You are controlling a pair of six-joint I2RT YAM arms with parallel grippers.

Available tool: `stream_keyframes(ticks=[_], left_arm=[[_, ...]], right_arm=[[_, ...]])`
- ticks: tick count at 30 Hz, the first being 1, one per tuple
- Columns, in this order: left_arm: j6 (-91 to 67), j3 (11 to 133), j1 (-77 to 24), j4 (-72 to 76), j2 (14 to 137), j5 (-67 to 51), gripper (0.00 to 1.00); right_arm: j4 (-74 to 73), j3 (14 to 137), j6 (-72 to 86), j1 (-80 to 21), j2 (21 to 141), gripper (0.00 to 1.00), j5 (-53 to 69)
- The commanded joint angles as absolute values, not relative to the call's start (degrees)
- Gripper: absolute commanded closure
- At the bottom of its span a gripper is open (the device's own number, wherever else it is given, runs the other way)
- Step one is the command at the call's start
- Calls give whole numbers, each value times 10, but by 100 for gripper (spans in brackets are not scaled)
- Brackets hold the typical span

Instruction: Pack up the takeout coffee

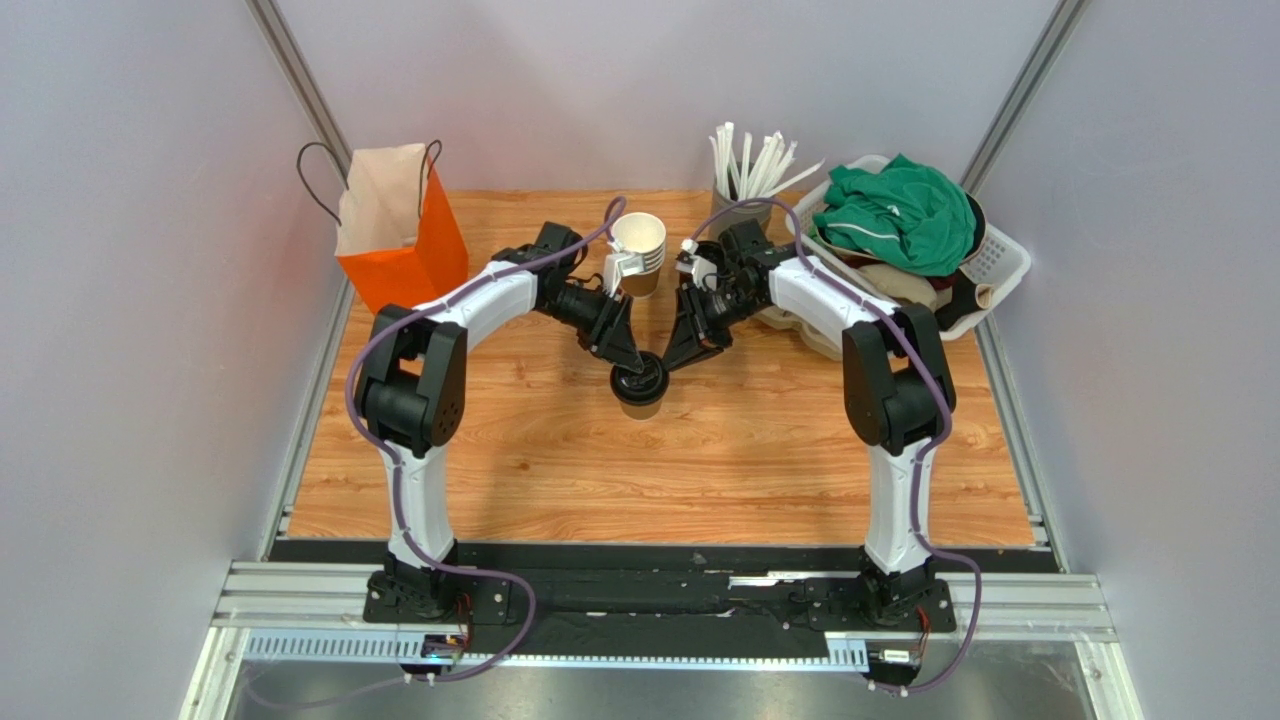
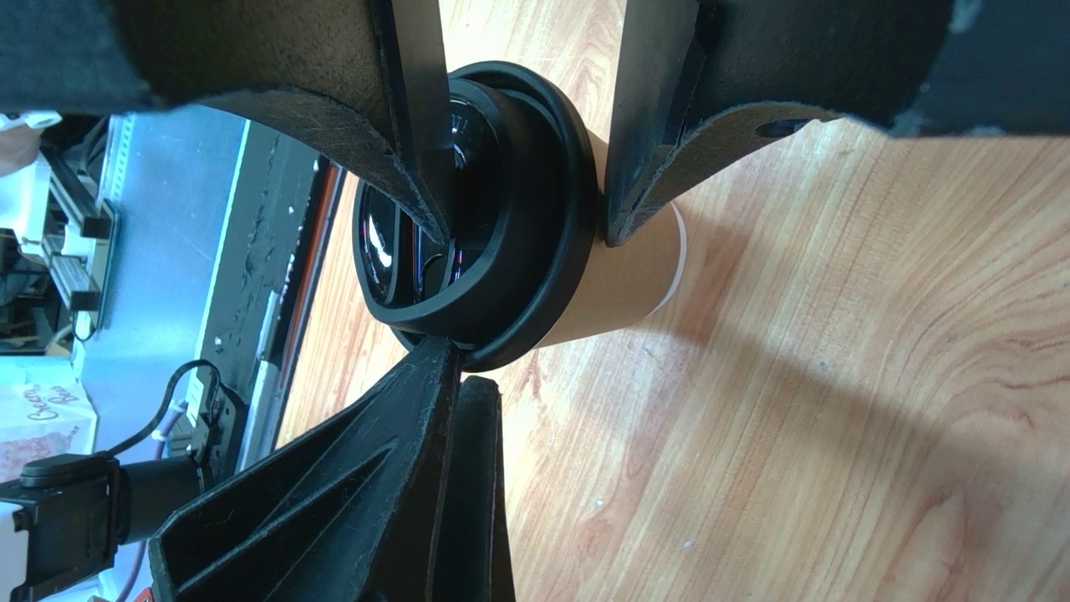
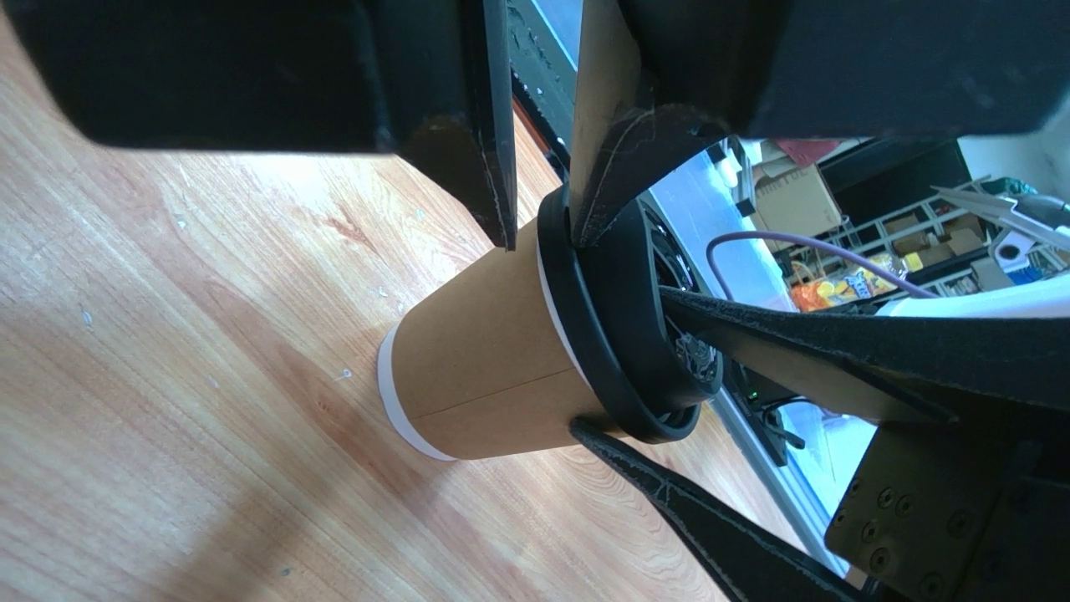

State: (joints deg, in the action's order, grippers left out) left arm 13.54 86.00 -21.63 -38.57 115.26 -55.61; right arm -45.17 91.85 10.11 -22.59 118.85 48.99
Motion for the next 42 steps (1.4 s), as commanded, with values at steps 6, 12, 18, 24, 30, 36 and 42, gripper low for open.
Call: stream_keyframes(ticks=[6,12,18,24,30,36,42], left_arm=[[160,851,-237,-381,1173,-462,51],[163,849,-237,-381,1171,-463,51],[173,846,-237,-381,1159,-466,51],[176,845,-237,-381,1155,-477,50],[182,862,-235,-391,1136,-510,40],[189,887,-234,-410,1111,-522,29],[199,918,-232,-439,1085,-522,22]], right_arm=[[-425,901,82,-252,1227,76,258],[-439,924,69,-257,1211,76,254],[-452,954,40,-257,1132,74,261],[-455,960,22,-258,1098,73,279],[-453,945,2,-257,1078,72,299],[-451,932,2,-257,1066,71,313],[-450,925,-20,-257,1054,65,318]])
